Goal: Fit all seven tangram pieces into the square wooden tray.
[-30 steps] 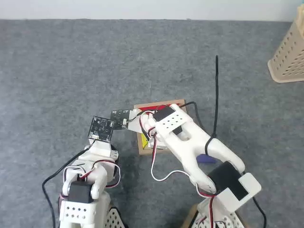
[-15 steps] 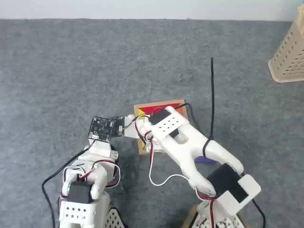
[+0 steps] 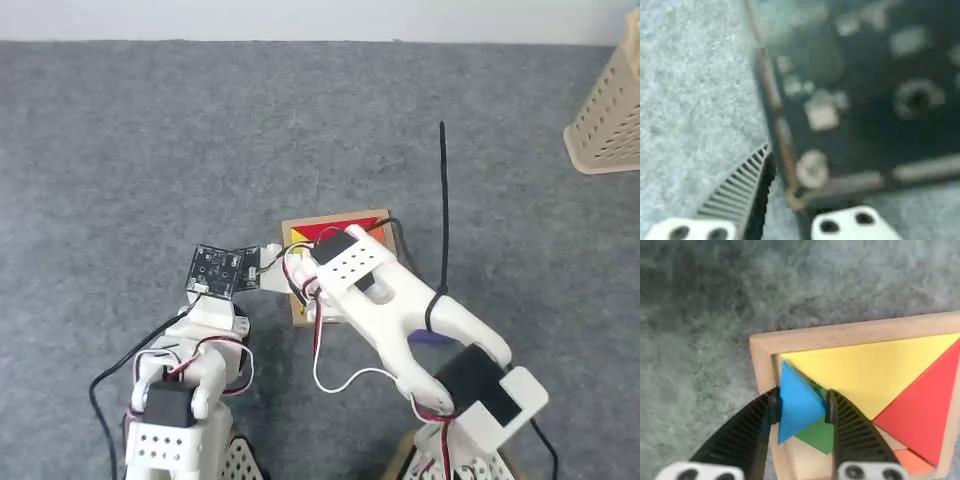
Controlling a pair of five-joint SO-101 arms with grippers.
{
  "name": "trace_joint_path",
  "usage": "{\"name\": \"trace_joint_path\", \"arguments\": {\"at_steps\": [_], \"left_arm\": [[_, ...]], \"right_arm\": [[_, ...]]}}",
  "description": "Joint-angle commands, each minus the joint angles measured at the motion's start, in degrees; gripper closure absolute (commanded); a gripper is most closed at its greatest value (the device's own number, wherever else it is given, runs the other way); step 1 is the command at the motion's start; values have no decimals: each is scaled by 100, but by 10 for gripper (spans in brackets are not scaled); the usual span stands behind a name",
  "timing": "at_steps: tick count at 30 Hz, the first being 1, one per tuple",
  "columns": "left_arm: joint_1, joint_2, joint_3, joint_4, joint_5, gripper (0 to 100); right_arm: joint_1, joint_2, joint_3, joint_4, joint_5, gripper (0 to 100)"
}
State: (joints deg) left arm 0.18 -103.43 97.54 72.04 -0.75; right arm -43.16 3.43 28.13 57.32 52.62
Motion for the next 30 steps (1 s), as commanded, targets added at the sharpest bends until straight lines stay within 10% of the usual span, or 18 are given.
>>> {"name": "trace_joint_path", "arguments": {"at_steps": [1,16,23,30], "left_arm": [[-44,-114,-101,35,35,988],[-44,-114,-101,35,35,988],[-44,-114,-101,35,35,988],[-44,-114,-101,35,35,988]], "right_arm": [[-13,-391,-158,48,-176,850],[-13,-400,-158,268,-158,707],[277,-400,-615,848,-202,860],[1174,-426,-1371,1218,-1829,987]]}}
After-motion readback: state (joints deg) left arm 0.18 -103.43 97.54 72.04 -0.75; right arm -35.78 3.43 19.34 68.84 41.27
